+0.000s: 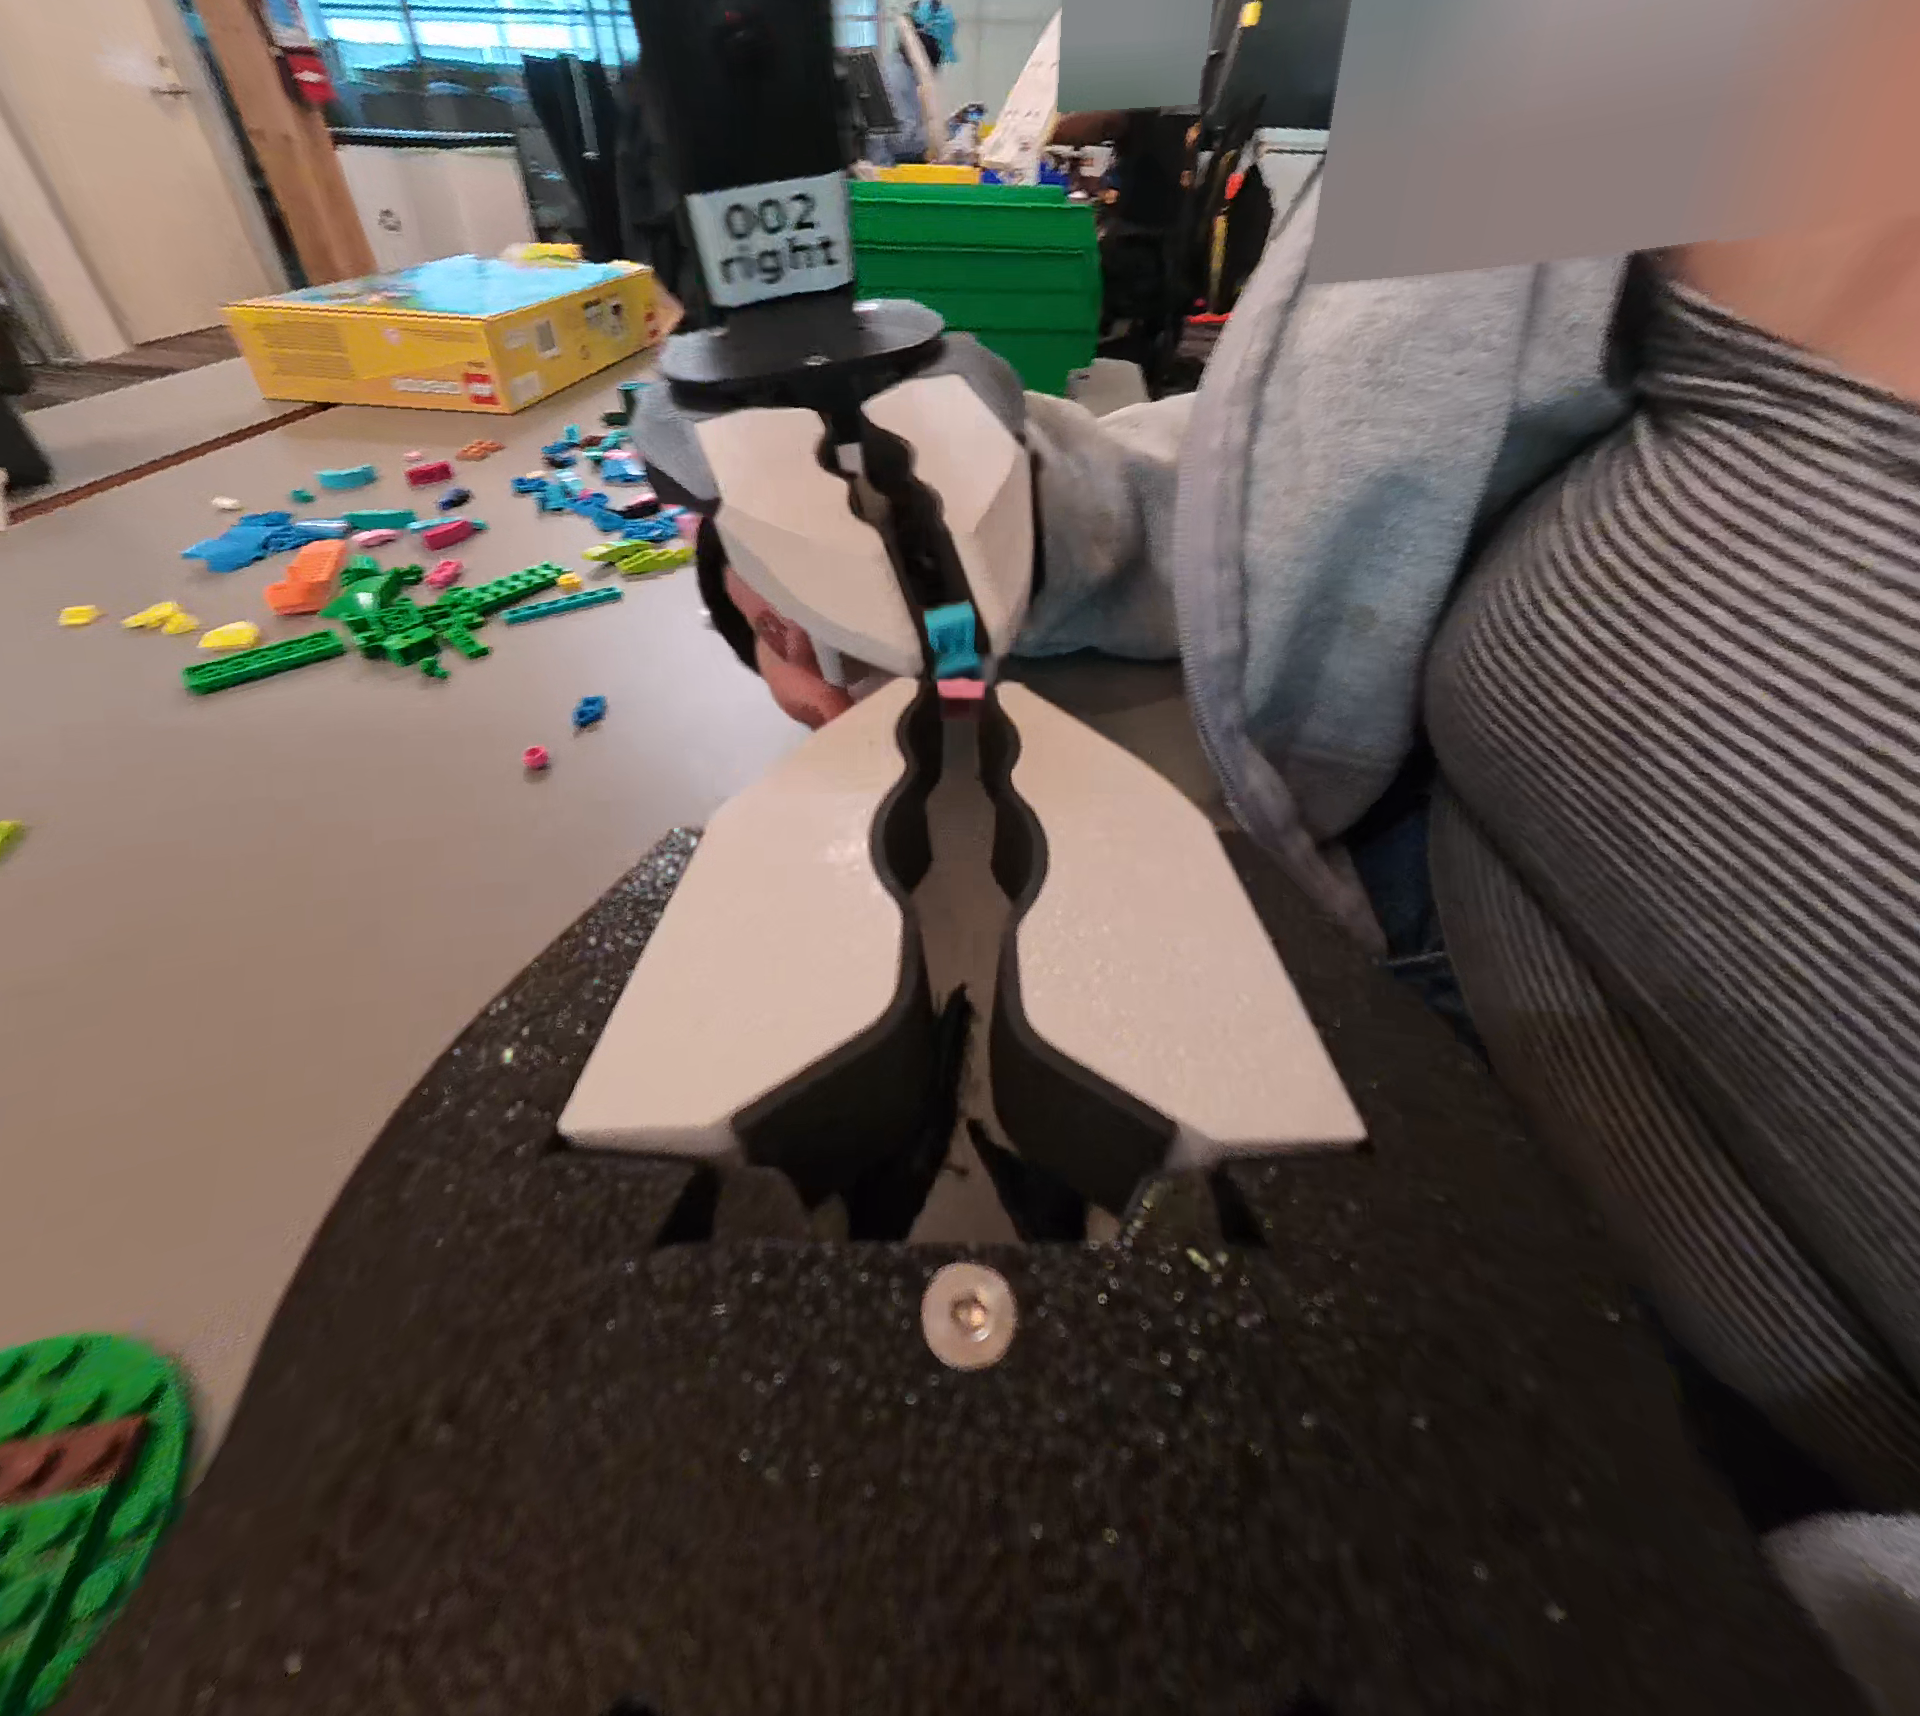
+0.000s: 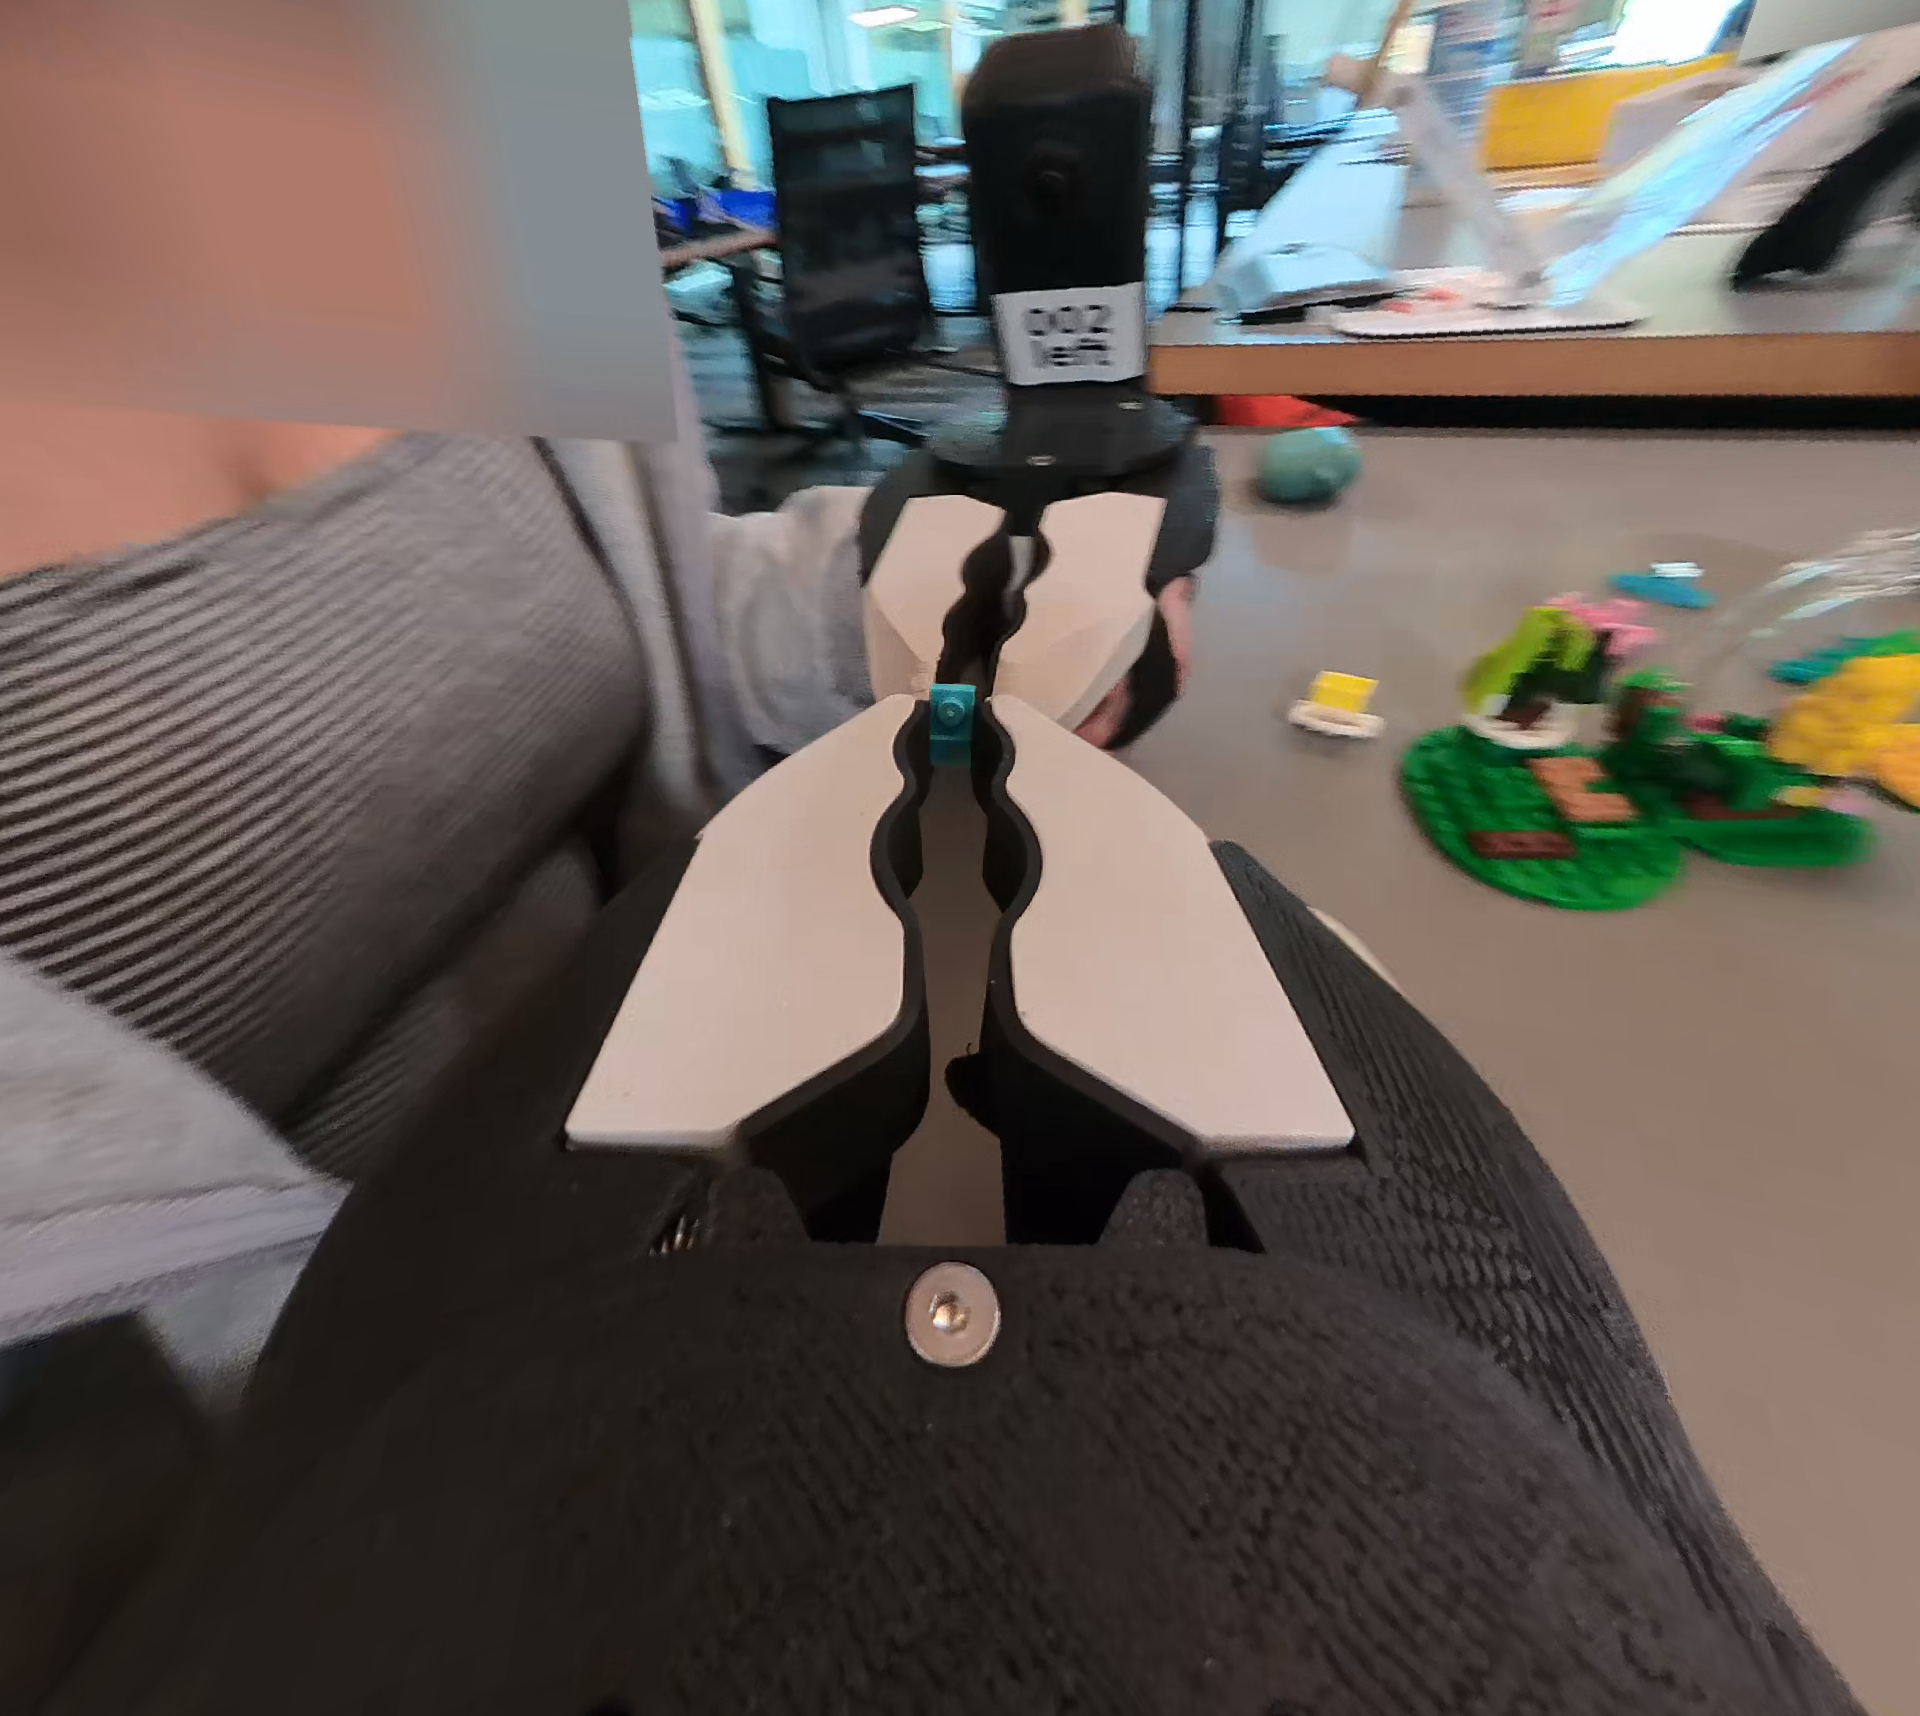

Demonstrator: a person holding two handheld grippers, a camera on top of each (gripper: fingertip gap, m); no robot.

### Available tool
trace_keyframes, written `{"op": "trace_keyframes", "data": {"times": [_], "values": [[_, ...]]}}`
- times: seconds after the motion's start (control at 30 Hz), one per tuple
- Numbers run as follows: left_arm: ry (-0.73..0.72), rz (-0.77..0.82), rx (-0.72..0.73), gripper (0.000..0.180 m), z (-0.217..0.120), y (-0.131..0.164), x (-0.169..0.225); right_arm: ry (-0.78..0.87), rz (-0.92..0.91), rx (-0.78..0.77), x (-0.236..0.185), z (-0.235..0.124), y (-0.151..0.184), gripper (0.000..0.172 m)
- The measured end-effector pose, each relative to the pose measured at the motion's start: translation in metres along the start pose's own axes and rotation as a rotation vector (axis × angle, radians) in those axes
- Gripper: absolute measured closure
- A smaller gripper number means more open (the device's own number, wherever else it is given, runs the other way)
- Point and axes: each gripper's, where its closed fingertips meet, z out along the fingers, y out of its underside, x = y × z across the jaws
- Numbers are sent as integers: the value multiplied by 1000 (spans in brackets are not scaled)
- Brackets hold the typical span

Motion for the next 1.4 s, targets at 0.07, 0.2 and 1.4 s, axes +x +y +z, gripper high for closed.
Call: {"op": "trace_keyframes", "data": {"times": [0.07,0.2,1.4], "values": [[13,-17,24,173,-11,-2,1,-61,36,82,-6,-10,-13,166],[-53,-62,70,173,-30,-6,-14,37,15,123,7,-37,-24,166],[-1661,101,637,173,-297,-37,-94,278,439,-1203,307,169,35,164]]}}
